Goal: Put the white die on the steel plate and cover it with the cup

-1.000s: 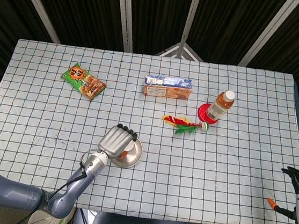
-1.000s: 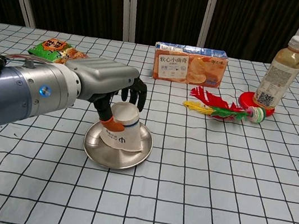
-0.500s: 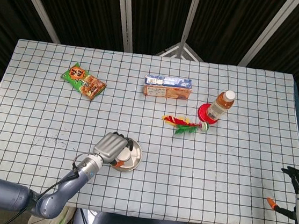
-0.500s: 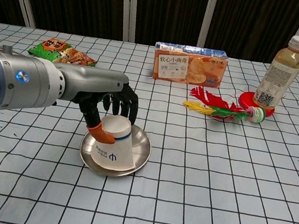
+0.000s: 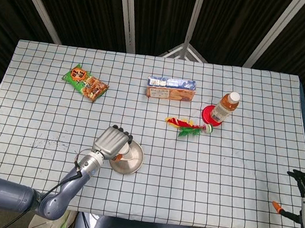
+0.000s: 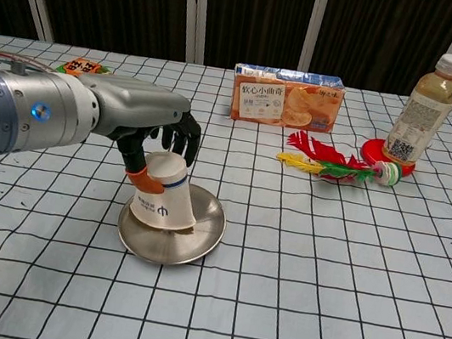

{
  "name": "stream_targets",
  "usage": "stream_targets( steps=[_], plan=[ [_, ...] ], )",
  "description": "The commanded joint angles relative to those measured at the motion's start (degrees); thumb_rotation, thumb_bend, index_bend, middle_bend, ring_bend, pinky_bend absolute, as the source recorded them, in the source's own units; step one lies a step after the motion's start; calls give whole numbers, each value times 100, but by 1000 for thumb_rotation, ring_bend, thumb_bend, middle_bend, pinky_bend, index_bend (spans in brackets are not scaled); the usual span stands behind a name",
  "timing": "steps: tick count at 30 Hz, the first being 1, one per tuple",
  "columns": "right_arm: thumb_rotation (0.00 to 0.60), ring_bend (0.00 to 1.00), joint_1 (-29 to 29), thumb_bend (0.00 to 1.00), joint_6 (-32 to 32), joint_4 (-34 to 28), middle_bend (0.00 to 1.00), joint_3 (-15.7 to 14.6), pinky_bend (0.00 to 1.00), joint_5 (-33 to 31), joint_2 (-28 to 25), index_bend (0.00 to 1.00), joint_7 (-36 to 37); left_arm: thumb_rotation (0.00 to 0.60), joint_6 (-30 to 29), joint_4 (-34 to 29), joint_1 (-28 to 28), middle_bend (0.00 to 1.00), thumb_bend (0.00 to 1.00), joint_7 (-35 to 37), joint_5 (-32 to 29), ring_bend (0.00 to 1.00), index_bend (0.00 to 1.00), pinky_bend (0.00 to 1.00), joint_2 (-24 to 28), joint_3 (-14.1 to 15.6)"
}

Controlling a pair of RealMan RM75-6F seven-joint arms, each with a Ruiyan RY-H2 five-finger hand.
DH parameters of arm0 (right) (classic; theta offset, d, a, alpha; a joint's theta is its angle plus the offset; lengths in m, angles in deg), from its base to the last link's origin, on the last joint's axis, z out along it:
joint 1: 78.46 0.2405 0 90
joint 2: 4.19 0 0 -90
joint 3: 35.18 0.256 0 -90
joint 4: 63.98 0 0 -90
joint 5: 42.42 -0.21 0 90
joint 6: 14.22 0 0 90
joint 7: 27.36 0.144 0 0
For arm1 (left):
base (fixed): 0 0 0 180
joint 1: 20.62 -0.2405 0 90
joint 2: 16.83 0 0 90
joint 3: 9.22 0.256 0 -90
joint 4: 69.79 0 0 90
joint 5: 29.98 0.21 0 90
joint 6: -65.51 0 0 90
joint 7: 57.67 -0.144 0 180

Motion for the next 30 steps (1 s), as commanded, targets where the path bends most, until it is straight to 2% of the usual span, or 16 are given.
stream_targets(
  steps=[1,11,16,23,30],
  plan=[
    [600,126,8,96,-32,-6,188,-11,0,-9,-6,224,3,600,-180,292,10,411,408,-180,160,301,409,259,-240,110],
    [600,126,3,96,-41,-19,188,4,0,-51,-18,224,8,600,-211,973,-42,412,408,8,889,301,410,258,-730,190],
    [600,126,4,96,-35,-35,188,10,0,-53,-25,224,-2,600,-14,974,-148,412,408,458,1190,301,410,257,-758,195],
    [600,126,-10,96,-15,-66,188,17,0,-67,-34,224,-14,600,445,350,-305,413,408,1089,1149,298,417,252,-281,143],
    [600,126,-5,96,-22,-87,188,6,0,-51,-23,224,-61,600,651,-292,-366,413,408,1153,752,295,418,250,365,158]
  ],
)
